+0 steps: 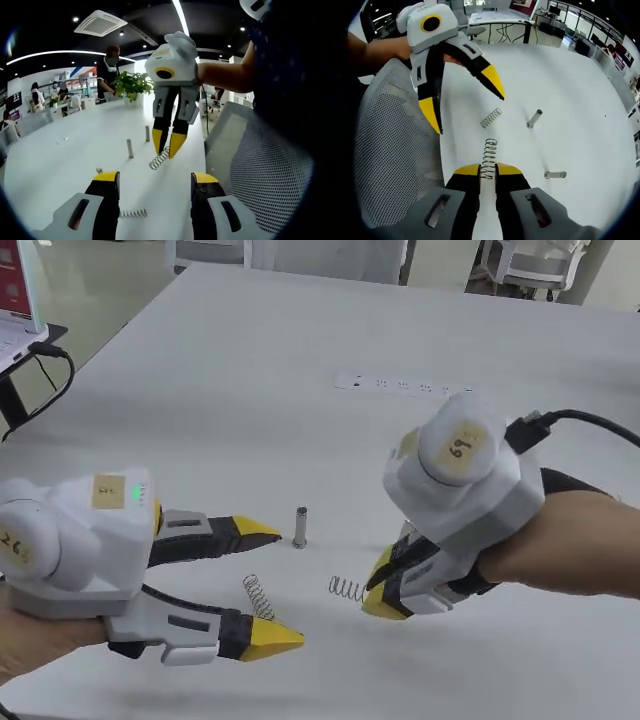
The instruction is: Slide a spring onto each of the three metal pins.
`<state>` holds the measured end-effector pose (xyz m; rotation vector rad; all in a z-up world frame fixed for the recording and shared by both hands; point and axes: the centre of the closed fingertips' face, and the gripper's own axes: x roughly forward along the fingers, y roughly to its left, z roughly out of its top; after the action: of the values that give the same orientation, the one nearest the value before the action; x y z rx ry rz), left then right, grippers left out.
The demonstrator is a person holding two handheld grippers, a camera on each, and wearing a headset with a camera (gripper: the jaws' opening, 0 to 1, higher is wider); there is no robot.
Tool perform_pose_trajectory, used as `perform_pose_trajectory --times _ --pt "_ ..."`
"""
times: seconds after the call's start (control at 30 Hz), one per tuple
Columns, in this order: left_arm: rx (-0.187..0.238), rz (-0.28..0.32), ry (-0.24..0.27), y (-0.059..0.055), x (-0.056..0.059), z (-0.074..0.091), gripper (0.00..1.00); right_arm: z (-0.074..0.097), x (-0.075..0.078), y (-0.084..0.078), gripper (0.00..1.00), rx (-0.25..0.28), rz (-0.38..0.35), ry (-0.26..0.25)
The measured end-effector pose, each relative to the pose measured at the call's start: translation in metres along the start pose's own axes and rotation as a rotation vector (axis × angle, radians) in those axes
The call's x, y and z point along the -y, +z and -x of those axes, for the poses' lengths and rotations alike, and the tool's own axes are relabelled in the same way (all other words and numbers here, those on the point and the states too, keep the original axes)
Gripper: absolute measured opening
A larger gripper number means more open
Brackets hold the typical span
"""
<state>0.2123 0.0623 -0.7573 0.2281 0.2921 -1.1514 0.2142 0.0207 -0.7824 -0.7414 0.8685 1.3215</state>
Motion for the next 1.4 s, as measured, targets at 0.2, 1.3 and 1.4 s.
perform_pose_trajectory --times 0.2,1.3,1.4 --pt "0.011 0.001 -0.018 0.003 0.003 -0.001 0.43 0.003 -0.008 0.01 0.08 0.017 0.073 0.026" --pt "0.024 0.005 -0.156 0.01 0.03 -0.009 0.05 0.01 -0.036 0.025 0.08 0.051 0.265 0.112" --pt "0.019 0.001 -0.168 0.01 0.032 -0.01 0.04 0.011 -0.037 0.023 0.08 0.048 0.28 0.119"
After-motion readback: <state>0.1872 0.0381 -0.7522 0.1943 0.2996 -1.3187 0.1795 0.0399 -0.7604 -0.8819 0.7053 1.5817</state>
